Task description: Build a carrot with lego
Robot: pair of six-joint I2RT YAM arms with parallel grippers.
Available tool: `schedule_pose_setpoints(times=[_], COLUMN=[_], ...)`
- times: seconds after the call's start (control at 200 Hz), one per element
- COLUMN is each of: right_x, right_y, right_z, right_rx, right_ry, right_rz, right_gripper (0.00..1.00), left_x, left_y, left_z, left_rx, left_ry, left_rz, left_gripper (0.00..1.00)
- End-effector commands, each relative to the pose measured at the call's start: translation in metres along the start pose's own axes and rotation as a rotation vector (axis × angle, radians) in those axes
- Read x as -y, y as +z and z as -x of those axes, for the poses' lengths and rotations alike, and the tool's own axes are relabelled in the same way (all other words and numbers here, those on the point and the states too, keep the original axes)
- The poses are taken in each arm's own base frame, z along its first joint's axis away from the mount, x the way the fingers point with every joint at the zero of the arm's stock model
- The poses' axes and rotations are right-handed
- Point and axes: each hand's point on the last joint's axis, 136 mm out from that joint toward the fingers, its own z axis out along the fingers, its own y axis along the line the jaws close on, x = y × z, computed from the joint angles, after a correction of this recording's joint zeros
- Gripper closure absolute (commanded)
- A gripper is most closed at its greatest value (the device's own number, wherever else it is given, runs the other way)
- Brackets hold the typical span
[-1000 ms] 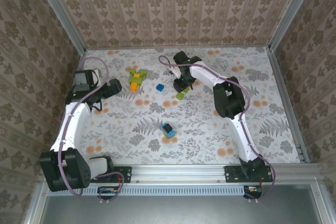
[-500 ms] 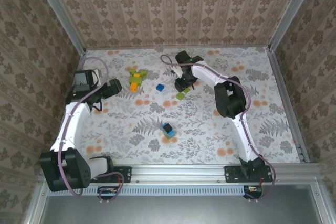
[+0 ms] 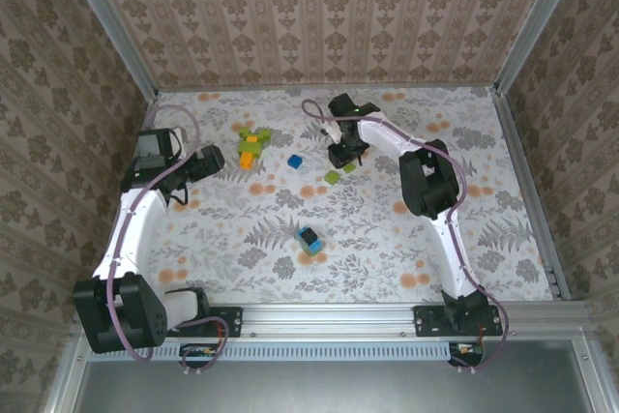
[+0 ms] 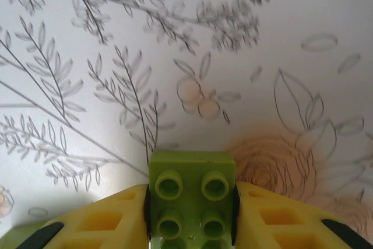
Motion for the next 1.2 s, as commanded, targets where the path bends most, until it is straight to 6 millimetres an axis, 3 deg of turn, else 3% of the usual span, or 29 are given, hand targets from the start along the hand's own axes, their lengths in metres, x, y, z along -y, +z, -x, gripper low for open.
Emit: schedule_pose_setpoints(times=[0.0, 0.21, 0.445, 0.74, 0.945, 1.195], right_x=[0.001, -0.027, -0.098, -0.173, -0.200, -0.230], right_y=[-0.025, -0.081, -0.114, -0.155, -0.172, -0.163], right_z=[-0.025, -0.043, -0.086, -0.110, -0.112, -0.114], right_rx=[-0.055, -0.002, 0.001, 0.111, 0.153, 0.122], right_ry=[0.106, 0.172, 0.079, 0.025, 0.009, -0.039], right_rz=[0.013, 0.075, 0.126, 0.203, 0.238, 0.244], right_gripper=[0.64, 0.62, 0.61, 0.62, 0.62, 0.62], left_x=[0.003, 0.003, 0.004, 0.004, 0.004, 0.005], left_y=[0.000, 0.000, -0.001, -0.001, 0.000, -0.001], left_z=[0.002, 0.001, 0.001, 0.001, 0.001, 0.000], left_rx=[0.003, 0.001, 0.004, 0.003, 0.001, 0.002], left_ry=[0.020, 0.020, 0.021, 0.023, 0.025, 0.026], left_rz=[-0.005, -0.005, -0.009, -0.006, -0.004, -0.004], left_gripper=[0.00, 0.00, 0.00, 0.00, 0.00, 0.00])
